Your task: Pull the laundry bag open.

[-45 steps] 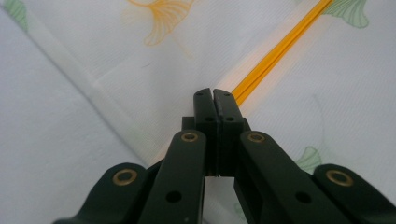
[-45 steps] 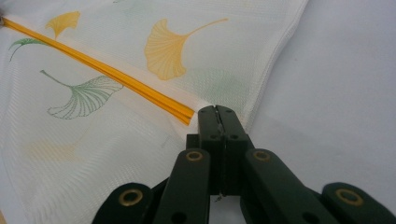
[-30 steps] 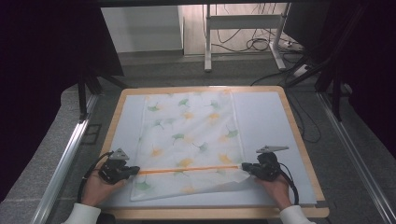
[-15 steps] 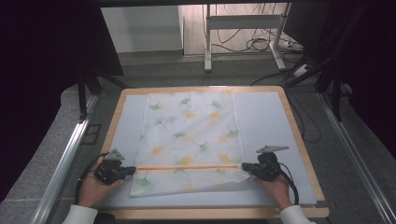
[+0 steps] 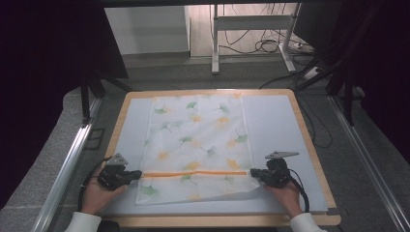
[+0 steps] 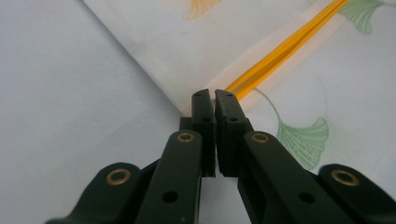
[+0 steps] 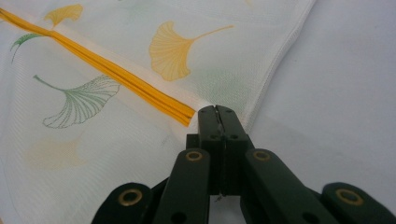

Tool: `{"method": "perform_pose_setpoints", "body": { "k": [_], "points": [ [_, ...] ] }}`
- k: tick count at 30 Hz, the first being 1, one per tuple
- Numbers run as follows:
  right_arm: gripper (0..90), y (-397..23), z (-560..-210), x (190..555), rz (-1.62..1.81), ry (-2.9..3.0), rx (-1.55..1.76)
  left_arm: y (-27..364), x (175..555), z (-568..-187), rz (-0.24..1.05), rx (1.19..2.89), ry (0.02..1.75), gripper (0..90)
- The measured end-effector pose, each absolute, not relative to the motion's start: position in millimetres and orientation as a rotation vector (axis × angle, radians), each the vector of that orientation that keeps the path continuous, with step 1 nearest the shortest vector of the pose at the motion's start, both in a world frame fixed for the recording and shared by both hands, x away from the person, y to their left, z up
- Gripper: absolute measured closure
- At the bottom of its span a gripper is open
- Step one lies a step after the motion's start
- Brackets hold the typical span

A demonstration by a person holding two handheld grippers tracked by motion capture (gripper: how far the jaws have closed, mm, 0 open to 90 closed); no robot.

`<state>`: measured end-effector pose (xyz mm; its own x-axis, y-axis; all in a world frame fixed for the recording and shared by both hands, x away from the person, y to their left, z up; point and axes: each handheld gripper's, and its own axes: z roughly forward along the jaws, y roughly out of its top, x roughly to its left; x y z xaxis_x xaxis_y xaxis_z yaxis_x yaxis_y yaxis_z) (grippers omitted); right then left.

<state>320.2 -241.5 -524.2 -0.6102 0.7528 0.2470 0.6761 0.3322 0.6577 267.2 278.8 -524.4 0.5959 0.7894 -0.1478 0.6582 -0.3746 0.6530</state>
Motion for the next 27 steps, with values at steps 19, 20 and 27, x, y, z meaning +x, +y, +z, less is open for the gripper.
{"method": "perform_pose_setpoints", "body": {
  "k": [19, 20, 27],
  "points": [
    [66.2, -256, -508, 314, 1.229, 2.414, 1.153, 288, 259, -511, 0.485, 1.914, 1.154, 61.6],
    [62.5, -259, -507, 314, 1.231, 2.406, 1.148, 288, 260, -512, 0.489, 1.907, 1.164, 60.6],
    [47.0, -277, -501, 314, 1.271, 2.335, 1.154, 286, 269, -511, 0.557, 1.827, 1.245, 56.8]
  ]
}}
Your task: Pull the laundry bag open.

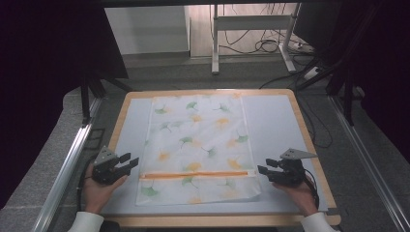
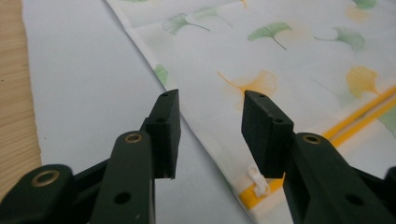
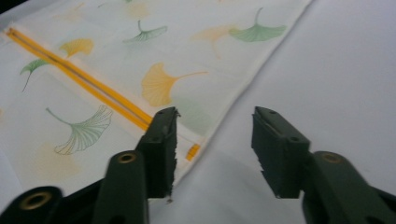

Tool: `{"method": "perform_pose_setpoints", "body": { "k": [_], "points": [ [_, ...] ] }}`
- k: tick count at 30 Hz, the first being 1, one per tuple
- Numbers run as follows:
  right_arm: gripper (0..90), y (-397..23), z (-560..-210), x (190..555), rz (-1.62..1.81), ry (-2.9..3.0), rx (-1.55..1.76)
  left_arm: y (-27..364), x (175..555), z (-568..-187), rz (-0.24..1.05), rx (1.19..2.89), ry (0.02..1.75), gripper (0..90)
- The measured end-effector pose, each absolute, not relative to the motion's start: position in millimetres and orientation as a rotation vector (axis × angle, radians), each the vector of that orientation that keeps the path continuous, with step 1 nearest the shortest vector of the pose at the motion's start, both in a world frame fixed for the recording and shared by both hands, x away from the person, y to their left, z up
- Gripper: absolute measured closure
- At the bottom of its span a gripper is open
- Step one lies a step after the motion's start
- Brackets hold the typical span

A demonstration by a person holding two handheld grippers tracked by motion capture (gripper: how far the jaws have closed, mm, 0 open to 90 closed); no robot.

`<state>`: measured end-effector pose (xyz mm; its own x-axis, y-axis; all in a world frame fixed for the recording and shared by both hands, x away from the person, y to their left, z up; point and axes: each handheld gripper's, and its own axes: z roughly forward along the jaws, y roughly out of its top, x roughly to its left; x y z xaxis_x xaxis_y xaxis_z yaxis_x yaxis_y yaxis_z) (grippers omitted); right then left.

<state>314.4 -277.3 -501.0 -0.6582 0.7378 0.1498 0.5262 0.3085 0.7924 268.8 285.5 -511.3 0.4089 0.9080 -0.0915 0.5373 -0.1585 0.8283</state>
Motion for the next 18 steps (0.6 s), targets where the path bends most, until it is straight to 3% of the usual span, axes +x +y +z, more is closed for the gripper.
{"method": "perform_pose_setpoints", "body": {
  "k": [8, 18],
  "points": [
    [40.6, -307, -500, 318, 1.292, 2.239, 1.227, 279, 290, -520, 0.554, 1.855, 1.308, 54.0],
    [33.2, -302, -501, 314, 1.341, 2.238, 1.23, 283, 281, -516, 0.579, 1.835, 1.287, 45.0]
  ]
}}
